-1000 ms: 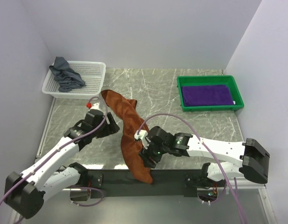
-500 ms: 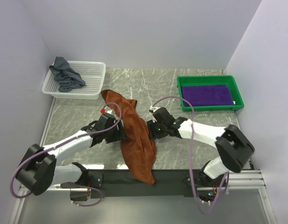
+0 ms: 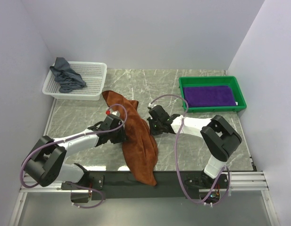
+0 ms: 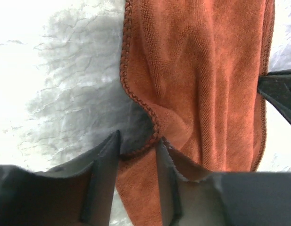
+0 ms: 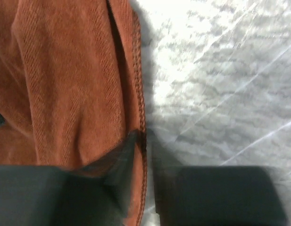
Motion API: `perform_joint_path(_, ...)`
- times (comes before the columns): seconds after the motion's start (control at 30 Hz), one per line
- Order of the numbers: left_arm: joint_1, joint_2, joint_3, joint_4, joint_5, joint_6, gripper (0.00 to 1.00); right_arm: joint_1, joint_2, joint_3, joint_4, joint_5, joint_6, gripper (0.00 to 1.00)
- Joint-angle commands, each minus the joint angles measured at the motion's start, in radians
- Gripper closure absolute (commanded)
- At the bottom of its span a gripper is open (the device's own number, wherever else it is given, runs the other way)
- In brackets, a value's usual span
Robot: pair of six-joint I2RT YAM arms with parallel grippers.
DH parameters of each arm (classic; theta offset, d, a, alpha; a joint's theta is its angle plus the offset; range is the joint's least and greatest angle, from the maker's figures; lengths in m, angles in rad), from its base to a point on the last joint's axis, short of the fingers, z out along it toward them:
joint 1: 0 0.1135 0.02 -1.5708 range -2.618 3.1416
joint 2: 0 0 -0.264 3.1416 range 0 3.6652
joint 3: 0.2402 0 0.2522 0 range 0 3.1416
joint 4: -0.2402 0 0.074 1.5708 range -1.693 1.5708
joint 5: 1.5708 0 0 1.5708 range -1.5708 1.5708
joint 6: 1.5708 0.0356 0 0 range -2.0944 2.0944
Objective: Fold and stack the towels
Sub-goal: Flatten out the crumpled towel
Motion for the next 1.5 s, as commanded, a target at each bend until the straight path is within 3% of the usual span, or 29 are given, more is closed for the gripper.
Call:
perform_joint_path(0.0,-0.01,0.022,0.015,0.046,0.008,0.009,0.76,-0.023,0.013,0.026,0.03,0.025,0.013,0.9)
perform_joint_path(0.07,-0.01,0.021,0.02,0.017,-0.009,0.009,0.91,-0.055,0.005,0.035,0.023,0.058,0.004,1.0)
perform_joint_path(0.1,-0.01,0.01,0.023,-0.009,-0.021,0.006,0.99,-0.078,0.0,0.04,0.017,0.069,0.002,1.0)
perform_joint_path(0.37,-0.008,-0.205,0.107,-0.397,-0.271,-0.081,0.99,-0.354,-0.033,0.199,-0.099,0.134,0.018,1.0)
perform_joint_path(0.43,-0.01,-0.272,0.114,-0.443,-0.275,-0.087,0.99,-0.363,-0.023,0.242,-0.127,0.123,0.003,0.93)
perform_joint_path(0.5,-0.008,-0.307,0.111,-0.428,-0.238,-0.09,0.98,-0.339,-0.041,0.282,-0.147,0.102,-0.022,0.76)
perform_joint_path(0.53,-0.008,-0.308,0.109,-0.42,-0.218,-0.09,0.97,-0.325,-0.055,0.279,-0.145,0.106,-0.031,0.66)
perform_joint_path(0.57,-0.008,-0.306,0.111,-0.411,-0.198,-0.092,0.95,-0.304,-0.073,0.262,-0.147,0.115,-0.051,0.49)
perform_joint_path(0.67,-0.008,-0.271,0.153,-0.388,-0.173,-0.089,0.92,-0.19,-0.162,0.198,-0.141,0.157,-0.109,0.41)
perform_joint_path(0.73,-0.008,-0.228,0.208,-0.382,-0.17,-0.074,0.9,-0.095,-0.23,0.153,-0.132,0.187,-0.126,0.41)
perform_joint_path(0.97,-0.008,-0.038,0.419,-0.342,-0.161,-0.028,0.89,0.019,-0.325,-0.069,-0.07,0.048,-0.064,0.44)
perform_joint_path(1.3,-0.013,0.22,0.603,-0.296,-0.095,-0.015,0.88,0.01,-0.216,-0.152,-0.055,-0.029,0.021,0.54)
perform_joint_path(1.47,-0.04,0.397,0.725,-0.296,-0.087,-0.011,0.86,-0.061,-0.181,-0.2,-0.009,-0.082,0.068,0.67)
